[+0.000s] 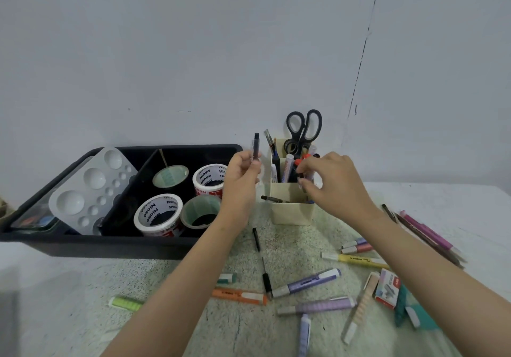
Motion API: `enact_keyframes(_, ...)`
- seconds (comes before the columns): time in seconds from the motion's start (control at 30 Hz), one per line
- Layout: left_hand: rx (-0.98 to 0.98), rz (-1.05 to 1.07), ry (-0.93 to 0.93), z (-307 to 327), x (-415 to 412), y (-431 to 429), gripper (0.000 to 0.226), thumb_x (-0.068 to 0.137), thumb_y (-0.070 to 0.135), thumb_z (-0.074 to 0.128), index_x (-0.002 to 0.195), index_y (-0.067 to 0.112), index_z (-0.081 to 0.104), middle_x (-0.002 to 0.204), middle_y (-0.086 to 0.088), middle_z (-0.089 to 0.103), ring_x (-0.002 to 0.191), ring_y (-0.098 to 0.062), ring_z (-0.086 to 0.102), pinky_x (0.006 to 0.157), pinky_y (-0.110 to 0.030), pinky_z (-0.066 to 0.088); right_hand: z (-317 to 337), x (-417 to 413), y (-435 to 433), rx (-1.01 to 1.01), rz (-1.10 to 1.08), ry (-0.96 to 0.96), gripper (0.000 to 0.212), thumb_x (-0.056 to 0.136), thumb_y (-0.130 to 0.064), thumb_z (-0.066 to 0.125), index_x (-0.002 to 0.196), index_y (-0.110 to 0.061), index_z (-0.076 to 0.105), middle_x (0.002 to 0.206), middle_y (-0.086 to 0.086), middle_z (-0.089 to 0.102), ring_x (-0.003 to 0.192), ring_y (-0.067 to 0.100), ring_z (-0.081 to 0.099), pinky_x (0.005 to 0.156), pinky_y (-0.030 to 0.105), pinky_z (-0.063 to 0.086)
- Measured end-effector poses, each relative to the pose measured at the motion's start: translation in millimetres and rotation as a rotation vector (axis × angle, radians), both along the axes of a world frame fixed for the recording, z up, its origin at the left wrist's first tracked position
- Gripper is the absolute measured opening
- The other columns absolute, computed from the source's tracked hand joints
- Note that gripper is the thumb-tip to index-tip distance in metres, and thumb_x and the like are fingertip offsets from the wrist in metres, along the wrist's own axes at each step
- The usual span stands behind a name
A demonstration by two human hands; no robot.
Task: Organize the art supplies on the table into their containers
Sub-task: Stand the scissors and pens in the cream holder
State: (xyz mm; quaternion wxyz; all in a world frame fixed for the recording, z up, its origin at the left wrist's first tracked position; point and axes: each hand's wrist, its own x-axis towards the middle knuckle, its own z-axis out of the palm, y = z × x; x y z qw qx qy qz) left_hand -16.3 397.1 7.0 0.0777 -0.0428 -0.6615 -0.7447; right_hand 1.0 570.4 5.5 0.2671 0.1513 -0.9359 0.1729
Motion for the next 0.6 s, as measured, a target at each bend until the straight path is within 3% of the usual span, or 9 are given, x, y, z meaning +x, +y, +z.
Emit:
enact_keyframes(0.1,0.014,0.099,0.066,-1.7,0.2,-1.7,0.017,0.093,0.004,0.052,0.098,0.018,0.060,0.083,0.007,0.054,0.072,0.000,0.048,0.070,-0.010,0.043,-6.3,0.0,-15.2,0.171,-0.003,0.154,0.007,0.080,-0.024,0.063,0.086,-0.021,0.065,0.083,-0.006,0.065,0.084,0.022,0.055,0.073,0.030,0.023)
enact_keyframes(0.17,0.034,0.148,0.110,-2.9,1.1,-4.4,0.015,0.092,0.003,0.054,0.103,0.010,0.061,0.084,0.003,0.054,0.071,-0.002,0.047,0.068,-0.010,0.044,-14.1,-0.9,-27.2,0.250,0.035,0.207,0.011,0.082,-0.029,0.061,0.086,-0.020,0.065,0.083,-0.005,0.063,0.082,0.022,0.054,0.074,0.032,0.025)
enact_keyframes(0.3,-0.017,0.227,0.182,-5.9,2.4,-11.0,0.013,0.092,0.005,0.055,0.102,0.012,0.060,0.083,0.004,0.053,0.073,-0.003,0.047,0.067,-0.010,0.043,-28.9,-7.8,-43.8,0.309,0.103,0.130,0.029,0.070,-0.032,0.076,0.088,-0.019,0.058,0.078,-0.005,0.061,0.076,0.022,0.053,0.075,0.034,0.025)
enact_keyframes(0.47,-0.023,0.231,0.168,-7.2,2.3,-17.7,0.013,0.092,0.006,0.055,0.102,0.014,0.059,0.083,0.005,0.054,0.071,0.001,0.049,0.068,-0.010,0.043,-35.8,-14.3,-52.0,0.195,0.114,0.073,0.032,0.069,-0.025,0.080,0.090,-0.018,0.056,0.064,-0.007,0.059,0.067,0.020,0.051,0.067,0.028,0.015)
enact_keyframes(0.6,-0.032,0.207,0.172,-8.8,2.3,-19.3,0.016,0.090,0.004,0.057,0.095,0.019,0.060,0.082,0.007,0.056,0.067,0.008,0.051,0.068,-0.010,0.045,-26.0,-13.1,-43.7,0.048,0.138,0.054,0.024,0.076,-0.020,0.076,0.098,-0.017,0.067,0.070,-0.005,0.066,0.070,0.020,0.058,0.068,0.029,0.031)
